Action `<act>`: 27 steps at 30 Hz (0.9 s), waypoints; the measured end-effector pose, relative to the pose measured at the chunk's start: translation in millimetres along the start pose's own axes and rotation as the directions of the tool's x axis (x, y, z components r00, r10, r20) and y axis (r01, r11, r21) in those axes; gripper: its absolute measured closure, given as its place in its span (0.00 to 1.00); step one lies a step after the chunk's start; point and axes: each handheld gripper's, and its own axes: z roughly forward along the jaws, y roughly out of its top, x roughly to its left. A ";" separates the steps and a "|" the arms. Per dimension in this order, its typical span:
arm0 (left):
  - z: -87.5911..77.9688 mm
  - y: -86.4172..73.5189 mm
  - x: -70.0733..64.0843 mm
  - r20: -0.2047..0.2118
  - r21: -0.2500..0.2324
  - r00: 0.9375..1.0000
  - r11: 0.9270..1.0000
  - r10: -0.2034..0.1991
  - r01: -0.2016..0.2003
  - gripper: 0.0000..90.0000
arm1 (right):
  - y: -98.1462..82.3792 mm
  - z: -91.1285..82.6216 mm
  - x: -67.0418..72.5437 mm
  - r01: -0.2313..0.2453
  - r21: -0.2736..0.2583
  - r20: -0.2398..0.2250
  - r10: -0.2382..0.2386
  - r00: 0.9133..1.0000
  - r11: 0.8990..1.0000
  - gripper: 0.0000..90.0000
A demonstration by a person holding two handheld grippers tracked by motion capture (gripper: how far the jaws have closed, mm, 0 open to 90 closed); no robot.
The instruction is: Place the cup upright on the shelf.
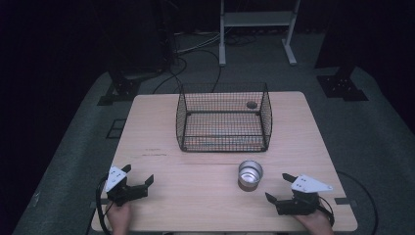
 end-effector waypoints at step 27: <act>-0.1 -0.3 -0.5 -0.001 0.002 1.000 1.000 0.002 -0.002 0.00 | 21.2 30.9 15.8 0.006 0.039 -0.035 -0.005 0.999 0.999 0.09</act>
